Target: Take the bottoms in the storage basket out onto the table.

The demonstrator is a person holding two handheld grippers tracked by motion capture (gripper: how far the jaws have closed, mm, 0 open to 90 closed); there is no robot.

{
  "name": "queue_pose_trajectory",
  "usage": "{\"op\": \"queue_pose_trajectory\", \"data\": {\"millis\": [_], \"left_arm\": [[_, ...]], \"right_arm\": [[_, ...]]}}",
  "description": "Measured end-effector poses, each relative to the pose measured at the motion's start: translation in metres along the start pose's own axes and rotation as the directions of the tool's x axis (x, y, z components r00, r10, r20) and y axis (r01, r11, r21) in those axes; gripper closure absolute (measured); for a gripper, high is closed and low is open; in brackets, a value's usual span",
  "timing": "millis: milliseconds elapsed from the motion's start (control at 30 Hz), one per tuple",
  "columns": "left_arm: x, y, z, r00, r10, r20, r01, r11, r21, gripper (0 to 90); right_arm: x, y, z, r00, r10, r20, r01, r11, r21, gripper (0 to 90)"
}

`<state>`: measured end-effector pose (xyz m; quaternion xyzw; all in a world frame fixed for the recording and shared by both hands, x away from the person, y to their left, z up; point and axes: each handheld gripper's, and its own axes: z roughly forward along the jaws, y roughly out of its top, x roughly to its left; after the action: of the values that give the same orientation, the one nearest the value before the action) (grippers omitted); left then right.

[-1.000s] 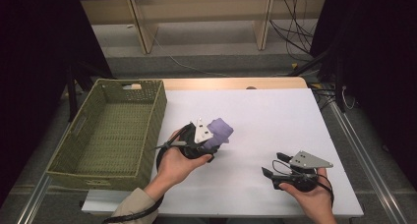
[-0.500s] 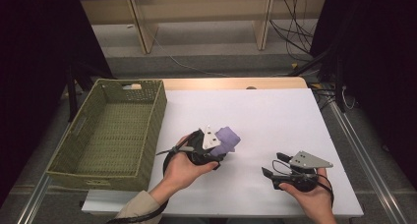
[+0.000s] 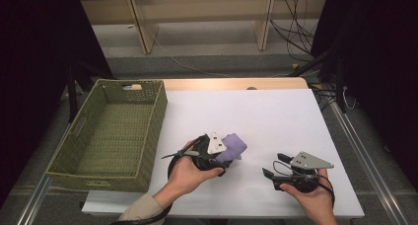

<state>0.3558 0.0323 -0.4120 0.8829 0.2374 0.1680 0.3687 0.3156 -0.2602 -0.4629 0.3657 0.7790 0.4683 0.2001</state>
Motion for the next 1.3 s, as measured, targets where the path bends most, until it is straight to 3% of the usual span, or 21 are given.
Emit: {"op": "queue_pose_trajectory", "data": {"millis": [200, 433, 800, 1100, 1300], "left_arm": [[0.0, -0.004, 0.007, 0.9999, -0.01, 0.013, 0.01, 0.9998, 0.016, 37.0], [0.011, -0.016, 0.023, 0.9959, -0.088, 0.02, 0.087, 0.9957, 0.03, 36.8], [0.028, -0.034, 0.042, 0.983, -0.175, -0.055, 0.178, 0.9819, 0.064, 35.1], [0.03, -0.04, 0.05, 0.9753, -0.204, -0.085, 0.21, 0.9746, 0.076, 33.9], [0.03, -0.042, 0.054, 0.973, -0.21, -0.095, 0.217, 0.9735, 0.071, 32.5]], "right_arm": [[0.0, 0.0, 0.0, 1.0, 0.003, 0.0, -0.003, 1.0, 0.0, 24.7], [0.001, 0.0, 0.001, 1.0, 0.003, 0.003, -0.003, 1.0, 0.006, 24.7], [0.001, 0.0, 0.003, 1.0, 0.0, -0.003, 0.0, 1.0, 0.012, 24.7], [0.002, 0.0, 0.003, 1.0, 0.003, -0.002, -0.003, 1.0, 0.014, 24.7], [0.002, 0.0, 0.003, 1.0, 0.002, -0.003, -0.002, 1.0, 0.016, 24.7]]}}
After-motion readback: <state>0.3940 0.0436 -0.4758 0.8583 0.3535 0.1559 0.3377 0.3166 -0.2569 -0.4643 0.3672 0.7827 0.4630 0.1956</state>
